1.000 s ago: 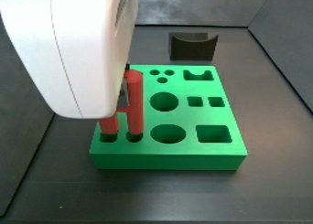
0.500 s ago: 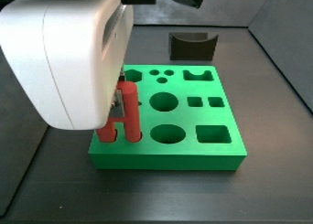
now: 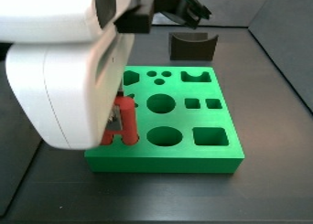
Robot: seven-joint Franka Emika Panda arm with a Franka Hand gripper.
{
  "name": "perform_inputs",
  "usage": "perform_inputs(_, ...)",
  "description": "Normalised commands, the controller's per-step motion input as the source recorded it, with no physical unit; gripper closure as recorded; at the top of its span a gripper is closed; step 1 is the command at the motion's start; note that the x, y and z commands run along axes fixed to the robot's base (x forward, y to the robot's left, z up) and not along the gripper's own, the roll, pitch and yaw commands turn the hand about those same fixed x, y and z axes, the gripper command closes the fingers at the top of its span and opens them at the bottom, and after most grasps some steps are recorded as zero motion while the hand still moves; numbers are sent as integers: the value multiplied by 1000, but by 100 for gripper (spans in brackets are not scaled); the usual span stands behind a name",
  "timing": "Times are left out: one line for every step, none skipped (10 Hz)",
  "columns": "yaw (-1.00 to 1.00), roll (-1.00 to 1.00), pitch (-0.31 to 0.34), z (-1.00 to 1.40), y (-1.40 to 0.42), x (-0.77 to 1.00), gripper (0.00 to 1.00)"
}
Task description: Insert the square-circle object.
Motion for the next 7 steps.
perform_inputs(-60, 166, 0, -314, -271, 157, 100)
perform_inputs(-43, 161, 0, -311, -286, 146, 100)
perform_inputs(0, 156, 0, -303, -249, 89, 100)
perform_inputs(0, 126, 0, -309, -197, 49, 100)
perform_inputs(66, 96, -11, -311, -120, 0, 100)
perform_inputs(0, 0, 0, 0, -29, 0, 100)
perform_inputs(0, 0, 0, 0, 0, 0, 100)
